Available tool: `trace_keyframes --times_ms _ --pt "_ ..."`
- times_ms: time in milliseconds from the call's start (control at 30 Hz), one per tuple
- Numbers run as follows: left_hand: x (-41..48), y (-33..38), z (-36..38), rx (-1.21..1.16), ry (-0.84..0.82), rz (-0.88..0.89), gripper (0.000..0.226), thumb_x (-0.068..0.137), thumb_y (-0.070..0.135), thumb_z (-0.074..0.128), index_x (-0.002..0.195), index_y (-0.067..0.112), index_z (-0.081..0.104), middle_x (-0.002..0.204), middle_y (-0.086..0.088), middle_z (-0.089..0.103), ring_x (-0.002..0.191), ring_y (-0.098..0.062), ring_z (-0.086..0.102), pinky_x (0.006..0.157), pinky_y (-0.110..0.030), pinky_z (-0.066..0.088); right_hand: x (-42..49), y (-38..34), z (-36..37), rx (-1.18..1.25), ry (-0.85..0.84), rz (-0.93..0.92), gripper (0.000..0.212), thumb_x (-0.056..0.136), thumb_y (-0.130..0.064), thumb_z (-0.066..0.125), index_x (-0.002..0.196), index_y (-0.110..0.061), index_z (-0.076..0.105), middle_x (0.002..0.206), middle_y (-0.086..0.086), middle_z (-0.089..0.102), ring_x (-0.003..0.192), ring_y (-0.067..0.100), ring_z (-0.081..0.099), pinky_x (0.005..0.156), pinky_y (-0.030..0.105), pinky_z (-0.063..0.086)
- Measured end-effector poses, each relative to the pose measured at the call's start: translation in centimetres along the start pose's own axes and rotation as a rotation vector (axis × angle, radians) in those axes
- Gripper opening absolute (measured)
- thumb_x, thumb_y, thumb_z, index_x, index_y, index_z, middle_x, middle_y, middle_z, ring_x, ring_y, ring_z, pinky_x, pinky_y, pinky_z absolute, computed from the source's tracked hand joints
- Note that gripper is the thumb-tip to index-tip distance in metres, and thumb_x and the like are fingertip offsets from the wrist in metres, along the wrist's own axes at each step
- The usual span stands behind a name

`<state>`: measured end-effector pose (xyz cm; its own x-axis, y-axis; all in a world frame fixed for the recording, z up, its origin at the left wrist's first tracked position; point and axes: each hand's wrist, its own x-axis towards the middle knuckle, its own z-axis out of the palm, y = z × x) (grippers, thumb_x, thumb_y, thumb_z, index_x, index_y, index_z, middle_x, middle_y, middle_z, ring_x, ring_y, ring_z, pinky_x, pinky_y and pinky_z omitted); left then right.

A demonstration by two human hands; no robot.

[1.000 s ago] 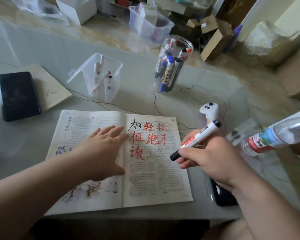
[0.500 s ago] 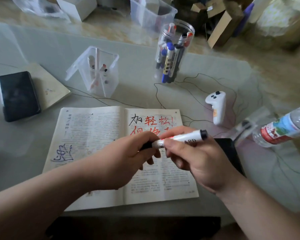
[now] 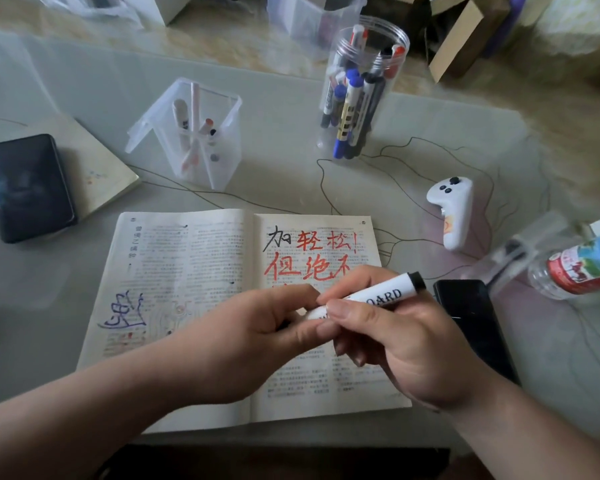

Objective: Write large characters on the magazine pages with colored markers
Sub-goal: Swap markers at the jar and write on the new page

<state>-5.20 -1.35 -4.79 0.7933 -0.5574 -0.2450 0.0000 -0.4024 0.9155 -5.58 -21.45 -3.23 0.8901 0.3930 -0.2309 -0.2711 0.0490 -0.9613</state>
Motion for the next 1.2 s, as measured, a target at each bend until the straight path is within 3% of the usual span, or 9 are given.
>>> trace_keyframes --times_ms 67,200,300,400,533,600,867,1000,1200 --pt "0.0 -0.2 -0.3 0.028 0.012 -0.048 0.050 0.087 0.075 0.048 0.103 0.029 0.062 0.069 0.001 0.057 0.063 -0.017 0.052 0.061 -0.037 0.048 0.0 -0.1 -0.4 -0.028 -0.003 -0.018 0.009 0.086 -0.018 0.066 0.082 -0.015 0.074 0.063 0.012 0.062 0.055 0.018 0.056 0.049 0.021 0.043" --pt "-0.1 -0.5 -0.9 0.417 0.066 -0.150 0.066 0.068 0.088 0.049 0.122 0.049 0.045 0.075 0.013 0.049 0.068 0.002 0.048 0.059 -0.017 0.036 0.5 -0.2 -2.5 -0.082 0.208 -0.147 0.019 0.078 -0.028 0.072 0.072 -0.011 0.066 0.053 0.014 0.049 0.048 0.020 0.043 0.046 0.021 0.037" --pt "0.1 -0.8 -0.8 0.676 0.088 -0.198 0.085 0.071 0.087 0.053 0.143 0.052 0.026 0.112 0.027 0.049 0.099 0.007 0.044 0.088 -0.014 0.039 0.9 0.1 -4.1 -0.188 0.387 -0.198 0.026 0.081 -0.027 0.073 0.064 -0.012 0.060 0.052 0.017 0.047 0.047 0.022 0.041 0.047 0.025 0.036" --pt "0.2 -1.4 -0.7 0.779 0.080 -0.233 0.097 0.069 0.090 0.052 0.150 0.055 0.010 0.127 0.019 0.042 0.122 -0.008 0.037 0.104 -0.030 0.036 1.1 0.9 -5.1 -0.250 0.455 -0.163 0.021 0.082 -0.029 0.072 0.072 -0.011 0.066 0.060 0.013 0.059 0.054 0.022 0.055 0.056 0.034 0.049" --pt "0.4 -1.9 -0.5 0.855 0.055 -0.303 0.112 0.062 0.095 0.051 0.151 0.056 -0.003 0.118 0.014 0.036 0.117 -0.011 0.034 0.100 -0.031 0.036 0.7 1.7 -5.9 -0.480 0.427 -0.061 0.020 0.074 -0.041 0.075 0.087 -0.025 0.074 0.076 0.002 0.073 0.076 0.025 0.069 0.079 0.047 0.056" --pt "0.5 -2.2 -0.4 0.862 0.056 -0.323 0.117 0.058 0.097 0.052 0.151 0.055 -0.008 0.120 0.013 0.037 0.117 -0.011 0.034 0.099 -0.031 0.037 0.5 1.9 -6.3 -0.516 0.426 -0.027 0.020 0.072 -0.038 0.074 0.087 -0.025 0.075 0.077 0.001 0.074 0.077 0.023 0.070 0.079 0.043 0.057" --pt "0.8 -2.6 -0.2 0.834 0.068 -0.348 0.119 0.054 0.098 0.054 0.150 0.057 -0.004 0.117 0.014 0.037 0.114 -0.011 0.034 0.098 -0.032 0.040 0.9 2.5 -6.2 -0.556 0.391 0.008 0.008 0.081 -0.017 0.077 0.077 -0.016 0.071 0.067 0.012 0.071 0.069 0.037 0.068 0.070 0.056 0.057" --pt "0.8 -2.8 -0.4 0.825 0.053 -0.338 0.121 0.052 0.097 0.057 0.150 0.056 -0.002 0.113 0.015 0.035 0.113 -0.010 0.033 0.096 -0.031 0.039 1.5 2.6 -6.1 -0.570 0.394 -0.012 0.026 0.066 -0.041 0.073 0.077 -0.019 0.069 0.066 0.015 0.070 0.067 0.041 0.066 0.067 0.057 0.056" --pt "0.6 -2.8 -0.7 0.858 0.000 -0.322 0.127 0.048 0.096 0.062 0.150 0.056 -0.002 0.113 0.015 0.032 0.111 -0.008 0.030 0.086 -0.026 0.031 1.3 2.9 -5.8 -0.628 0.298 0.011 0.017 0.081 -0.018 0.080 0.072 -0.013 0.067 0.057 0.006 0.063 0.052 0.016 0.054 0.054 0.030 0.045"
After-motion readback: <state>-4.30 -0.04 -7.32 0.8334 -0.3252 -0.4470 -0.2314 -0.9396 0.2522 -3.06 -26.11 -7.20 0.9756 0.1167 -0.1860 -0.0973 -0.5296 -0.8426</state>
